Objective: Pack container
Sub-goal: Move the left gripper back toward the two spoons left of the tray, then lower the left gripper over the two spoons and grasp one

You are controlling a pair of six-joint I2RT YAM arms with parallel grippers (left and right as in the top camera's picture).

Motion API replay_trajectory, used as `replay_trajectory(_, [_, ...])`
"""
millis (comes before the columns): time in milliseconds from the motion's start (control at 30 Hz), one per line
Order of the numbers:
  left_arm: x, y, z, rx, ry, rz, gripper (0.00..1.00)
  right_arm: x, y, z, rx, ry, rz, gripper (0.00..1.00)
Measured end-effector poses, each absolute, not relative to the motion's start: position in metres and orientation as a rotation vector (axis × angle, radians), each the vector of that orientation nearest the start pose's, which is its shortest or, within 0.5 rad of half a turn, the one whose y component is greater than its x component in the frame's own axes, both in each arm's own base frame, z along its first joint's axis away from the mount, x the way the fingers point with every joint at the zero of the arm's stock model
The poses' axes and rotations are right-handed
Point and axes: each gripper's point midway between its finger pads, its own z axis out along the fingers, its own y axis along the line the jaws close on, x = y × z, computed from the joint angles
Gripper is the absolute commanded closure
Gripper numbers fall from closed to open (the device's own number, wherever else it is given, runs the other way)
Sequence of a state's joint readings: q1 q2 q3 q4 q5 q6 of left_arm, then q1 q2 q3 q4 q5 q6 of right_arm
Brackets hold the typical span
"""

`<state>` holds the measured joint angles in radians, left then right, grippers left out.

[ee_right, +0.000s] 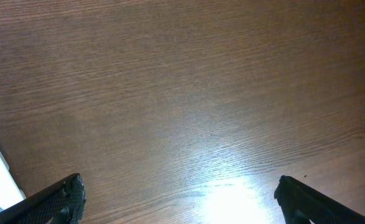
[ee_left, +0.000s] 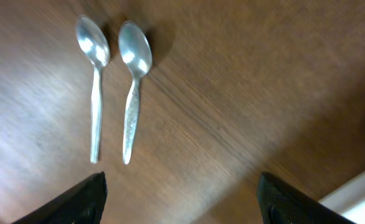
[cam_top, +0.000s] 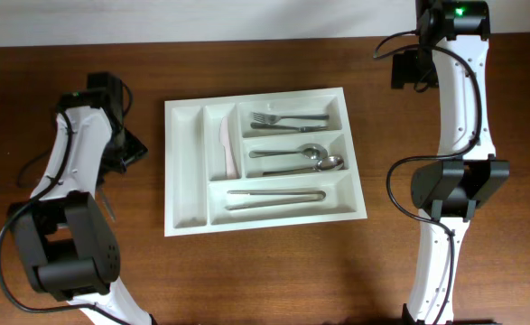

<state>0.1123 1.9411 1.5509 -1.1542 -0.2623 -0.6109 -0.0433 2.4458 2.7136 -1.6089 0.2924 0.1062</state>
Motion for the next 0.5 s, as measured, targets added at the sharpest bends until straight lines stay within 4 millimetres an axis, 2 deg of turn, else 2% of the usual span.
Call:
replay_trajectory(267, [0.346,0.095,0.041,-1.194,2.811,0.365,0.21,0.495,-0.071,0.173,0.263,2.864,-0.412,0.01])
replay_trajectory(500, [0.34,0.111,0.026,-1.277,2.769,0.343,0.22,0.495,-0.071,0.173,0.262,2.864,-0.412,0.01])
